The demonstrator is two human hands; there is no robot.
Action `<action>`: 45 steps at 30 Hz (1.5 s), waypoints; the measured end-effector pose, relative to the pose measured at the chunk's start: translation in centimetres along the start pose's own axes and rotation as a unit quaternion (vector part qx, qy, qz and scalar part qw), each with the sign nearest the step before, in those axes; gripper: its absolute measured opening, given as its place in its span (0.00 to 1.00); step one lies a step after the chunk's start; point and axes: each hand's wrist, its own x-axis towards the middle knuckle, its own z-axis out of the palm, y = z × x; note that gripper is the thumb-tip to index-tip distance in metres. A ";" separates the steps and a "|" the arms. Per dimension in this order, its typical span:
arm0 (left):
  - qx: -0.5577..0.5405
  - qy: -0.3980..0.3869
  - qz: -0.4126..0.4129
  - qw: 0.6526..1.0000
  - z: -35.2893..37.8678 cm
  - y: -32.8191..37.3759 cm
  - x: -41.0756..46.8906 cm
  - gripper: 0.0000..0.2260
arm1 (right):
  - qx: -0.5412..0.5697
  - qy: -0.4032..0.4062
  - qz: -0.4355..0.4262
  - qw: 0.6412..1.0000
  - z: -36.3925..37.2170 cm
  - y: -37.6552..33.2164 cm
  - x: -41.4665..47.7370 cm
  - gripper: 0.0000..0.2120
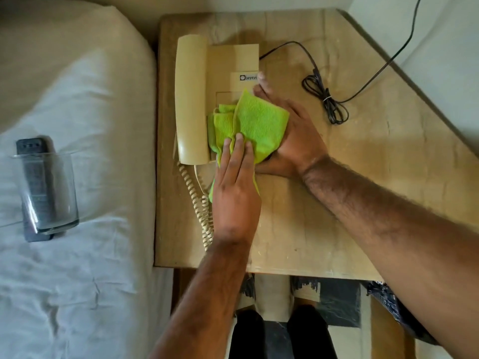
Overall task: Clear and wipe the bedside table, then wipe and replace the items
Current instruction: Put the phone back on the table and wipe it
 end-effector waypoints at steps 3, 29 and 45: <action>0.020 0.002 0.020 1.000 0.0 0.0 4.9 0.22 | -0.040 0.014 -0.019 0.999 0.4 0.2 -0.2 0.52; -0.056 0.124 -0.077 0.988 -7.0 -1.6 -0.6 0.18 | -0.054 -0.002 -0.002 0.999 0.5 0.1 -0.2 0.68; 0.075 -0.036 -0.012 0.996 -7.1 -4.0 17.1 0.22 | -0.065 0.004 -0.002 0.998 0.5 0.1 0.0 0.68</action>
